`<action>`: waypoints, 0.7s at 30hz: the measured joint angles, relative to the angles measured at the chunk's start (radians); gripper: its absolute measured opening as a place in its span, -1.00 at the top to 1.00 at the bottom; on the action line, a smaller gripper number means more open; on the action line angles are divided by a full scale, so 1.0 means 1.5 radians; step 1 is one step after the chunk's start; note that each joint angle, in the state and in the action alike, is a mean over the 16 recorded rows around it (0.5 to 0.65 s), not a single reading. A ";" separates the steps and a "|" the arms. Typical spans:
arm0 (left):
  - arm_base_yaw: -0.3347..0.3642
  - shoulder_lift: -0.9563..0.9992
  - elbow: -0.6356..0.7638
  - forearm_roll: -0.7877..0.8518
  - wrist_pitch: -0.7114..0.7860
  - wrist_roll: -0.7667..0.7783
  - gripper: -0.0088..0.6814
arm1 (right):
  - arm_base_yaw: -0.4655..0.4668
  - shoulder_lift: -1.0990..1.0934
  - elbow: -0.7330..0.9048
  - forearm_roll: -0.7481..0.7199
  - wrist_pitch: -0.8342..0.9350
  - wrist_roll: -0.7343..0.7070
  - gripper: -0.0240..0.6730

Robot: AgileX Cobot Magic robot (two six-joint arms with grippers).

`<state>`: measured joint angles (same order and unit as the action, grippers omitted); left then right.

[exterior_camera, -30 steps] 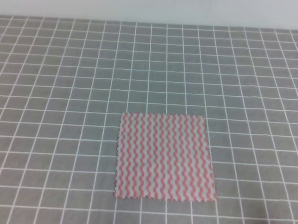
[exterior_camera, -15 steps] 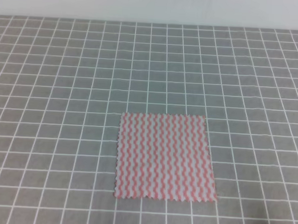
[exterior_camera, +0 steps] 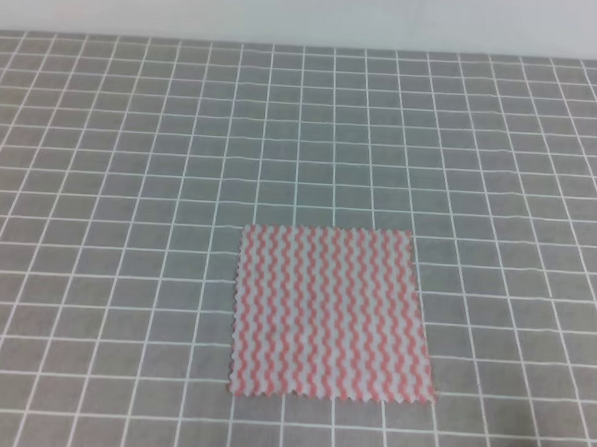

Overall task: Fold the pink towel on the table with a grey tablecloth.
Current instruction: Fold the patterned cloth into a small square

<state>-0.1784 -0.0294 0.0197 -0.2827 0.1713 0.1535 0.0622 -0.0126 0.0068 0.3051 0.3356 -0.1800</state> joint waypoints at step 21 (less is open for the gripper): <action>0.000 -0.004 0.003 -0.248 -0.073 0.001 0.98 | 0.000 0.001 -0.002 0.300 -0.211 0.000 0.98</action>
<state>-0.1781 -0.0353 0.0242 -0.6554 0.0616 0.1549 0.0621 -0.0106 0.0045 0.7557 0.0189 -0.1803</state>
